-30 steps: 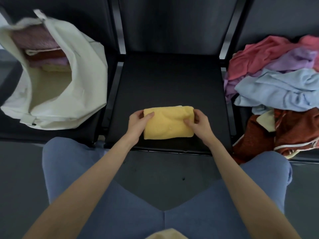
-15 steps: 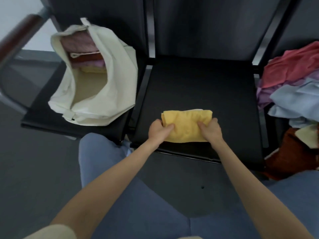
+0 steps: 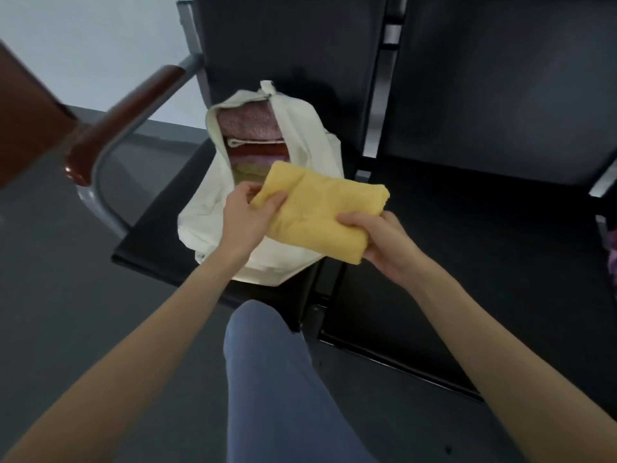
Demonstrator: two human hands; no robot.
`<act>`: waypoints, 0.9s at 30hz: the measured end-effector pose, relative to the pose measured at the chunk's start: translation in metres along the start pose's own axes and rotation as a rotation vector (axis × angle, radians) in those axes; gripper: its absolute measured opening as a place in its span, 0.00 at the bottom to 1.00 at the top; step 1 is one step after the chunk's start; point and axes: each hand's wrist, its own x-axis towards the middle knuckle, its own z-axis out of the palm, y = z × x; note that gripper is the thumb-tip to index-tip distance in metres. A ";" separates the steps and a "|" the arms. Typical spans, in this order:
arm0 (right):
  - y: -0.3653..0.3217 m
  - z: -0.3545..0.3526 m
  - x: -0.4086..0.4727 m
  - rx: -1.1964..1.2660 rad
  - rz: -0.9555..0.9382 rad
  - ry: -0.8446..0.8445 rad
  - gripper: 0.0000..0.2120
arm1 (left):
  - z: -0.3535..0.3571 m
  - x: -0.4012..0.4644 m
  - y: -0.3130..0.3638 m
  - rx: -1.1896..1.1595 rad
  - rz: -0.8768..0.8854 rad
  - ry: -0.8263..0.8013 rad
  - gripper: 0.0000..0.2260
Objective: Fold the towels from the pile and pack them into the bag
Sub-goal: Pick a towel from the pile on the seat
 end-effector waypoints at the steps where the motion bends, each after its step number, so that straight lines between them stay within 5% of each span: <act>1: -0.003 0.009 0.007 -0.073 -0.037 0.013 0.25 | -0.009 0.009 -0.005 0.017 0.018 -0.012 0.14; 4: -0.016 0.029 0.019 -0.201 -0.180 0.078 0.14 | -0.028 0.035 -0.026 0.113 0.093 0.048 0.12; 7: -0.031 0.046 0.032 -0.326 -0.338 0.121 0.12 | -0.038 0.064 -0.057 0.469 0.132 0.211 0.18; 11: -0.045 0.070 0.053 -0.388 -0.427 0.130 0.10 | -0.041 0.092 -0.079 0.736 0.094 0.094 0.24; 14: -0.051 0.091 0.072 -0.393 -0.439 0.126 0.11 | -0.051 0.100 -0.084 0.689 0.128 0.072 0.16; 22: -0.027 0.165 0.153 -0.650 -0.363 0.139 0.18 | -0.084 0.107 -0.079 0.464 0.191 0.324 0.20; 27: -0.003 0.189 0.200 -0.458 -0.134 0.190 0.20 | -0.085 0.109 -0.091 0.494 0.181 0.339 0.20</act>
